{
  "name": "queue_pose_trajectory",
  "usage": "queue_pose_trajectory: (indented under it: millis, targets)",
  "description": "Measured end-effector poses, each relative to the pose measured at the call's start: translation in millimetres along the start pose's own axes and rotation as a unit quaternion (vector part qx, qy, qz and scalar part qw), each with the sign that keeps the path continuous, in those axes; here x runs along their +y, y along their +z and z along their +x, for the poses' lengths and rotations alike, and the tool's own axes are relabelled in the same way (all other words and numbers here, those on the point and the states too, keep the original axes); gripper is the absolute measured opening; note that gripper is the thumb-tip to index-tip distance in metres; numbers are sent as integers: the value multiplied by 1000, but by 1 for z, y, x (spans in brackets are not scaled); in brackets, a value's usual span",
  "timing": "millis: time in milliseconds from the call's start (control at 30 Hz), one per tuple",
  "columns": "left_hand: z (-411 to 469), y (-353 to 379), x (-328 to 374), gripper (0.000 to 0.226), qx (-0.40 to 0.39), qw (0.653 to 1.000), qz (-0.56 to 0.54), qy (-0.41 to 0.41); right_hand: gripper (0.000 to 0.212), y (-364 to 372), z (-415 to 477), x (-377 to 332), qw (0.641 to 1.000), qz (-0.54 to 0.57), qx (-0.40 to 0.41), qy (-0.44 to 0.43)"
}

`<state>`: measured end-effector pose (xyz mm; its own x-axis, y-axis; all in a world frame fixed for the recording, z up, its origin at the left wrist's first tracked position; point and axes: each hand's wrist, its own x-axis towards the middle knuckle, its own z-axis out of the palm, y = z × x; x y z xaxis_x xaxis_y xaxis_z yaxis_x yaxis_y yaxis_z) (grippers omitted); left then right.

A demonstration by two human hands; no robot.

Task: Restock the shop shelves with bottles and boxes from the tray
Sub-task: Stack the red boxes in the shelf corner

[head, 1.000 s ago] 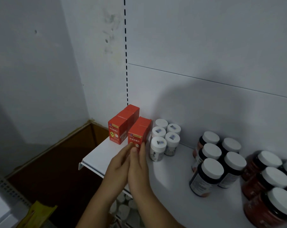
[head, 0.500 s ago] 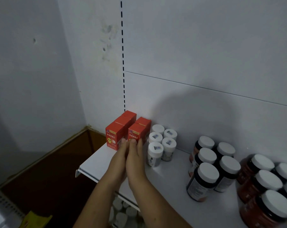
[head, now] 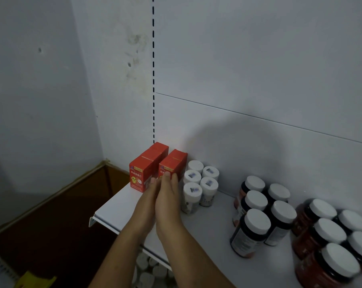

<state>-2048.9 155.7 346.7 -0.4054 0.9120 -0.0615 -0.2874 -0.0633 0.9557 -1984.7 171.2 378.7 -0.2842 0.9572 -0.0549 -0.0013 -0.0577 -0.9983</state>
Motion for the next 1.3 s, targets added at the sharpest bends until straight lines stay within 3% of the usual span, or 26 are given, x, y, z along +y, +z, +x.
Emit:
queue_pose_trajectory:
  millis: [67, 167, 333, 533, 1067, 1300]
  targets:
    - [-2, -1, 0, 46, -21, 1000, 6, 9, 45, -2, 2, -15, 998, 44, 24, 30]
    - [6, -9, -10, 70, -16, 1000, -7, -23, 49, -14, 27, -42, 992, 74, 39, 92]
    - [10, -4, -14, 54, -24, 999, -12, -29, 45, -36, 71, -93, 975, 116, 50, 183]
    - [15, 4, -12, 96, -29, 997, -56, -47, 65, -31, 91, -89, 969, 107, 68, 211]
    - [23, 4, -15, 92, 2, 996, -79, -50, 72, -31, 116, -69, 955, 155, 31, 250]
    - [24, 6, -14, 92, 7, 994, -97, -48, 64, -20, 133, -60, 955, 176, 33, 238]
